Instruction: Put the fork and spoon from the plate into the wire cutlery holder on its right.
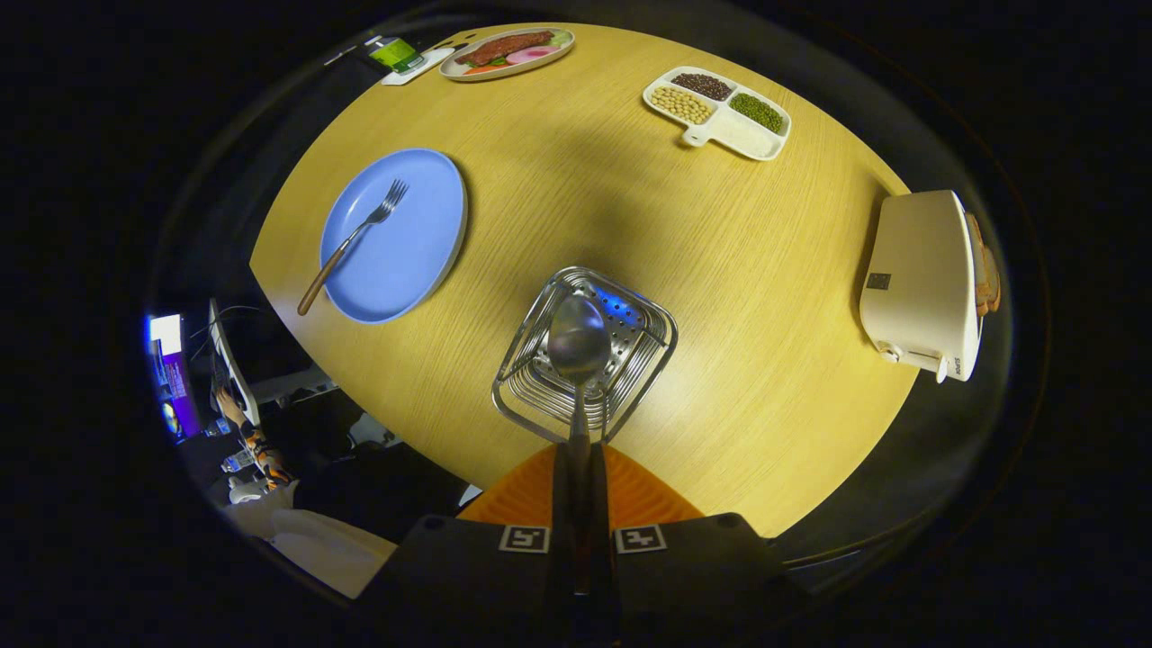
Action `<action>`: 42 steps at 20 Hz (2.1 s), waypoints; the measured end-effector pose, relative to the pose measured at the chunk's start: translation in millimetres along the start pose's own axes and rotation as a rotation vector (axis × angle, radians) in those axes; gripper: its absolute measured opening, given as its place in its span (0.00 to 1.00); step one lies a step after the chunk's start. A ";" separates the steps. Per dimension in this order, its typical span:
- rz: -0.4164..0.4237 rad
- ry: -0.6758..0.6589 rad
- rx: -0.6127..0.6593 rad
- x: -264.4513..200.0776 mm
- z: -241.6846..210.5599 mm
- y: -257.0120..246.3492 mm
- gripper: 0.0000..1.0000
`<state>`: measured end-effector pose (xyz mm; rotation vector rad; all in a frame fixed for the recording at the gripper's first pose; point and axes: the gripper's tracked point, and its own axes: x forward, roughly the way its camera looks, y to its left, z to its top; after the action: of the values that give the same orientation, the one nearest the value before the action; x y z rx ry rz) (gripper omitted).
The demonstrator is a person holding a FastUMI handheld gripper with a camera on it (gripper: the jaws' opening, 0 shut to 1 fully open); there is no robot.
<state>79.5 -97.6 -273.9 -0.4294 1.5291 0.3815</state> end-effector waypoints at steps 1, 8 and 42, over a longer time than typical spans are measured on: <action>0.001 -0.010 0.014 0.0 4.5 -0.1 0.12; 0.097 -0.174 0.069 -22.5 17.9 25.5 0.89; 0.180 -0.507 0.323 7.6 87.2 232.4 1.00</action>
<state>40.4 147.2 -288.9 0.0618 1.1055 0.3426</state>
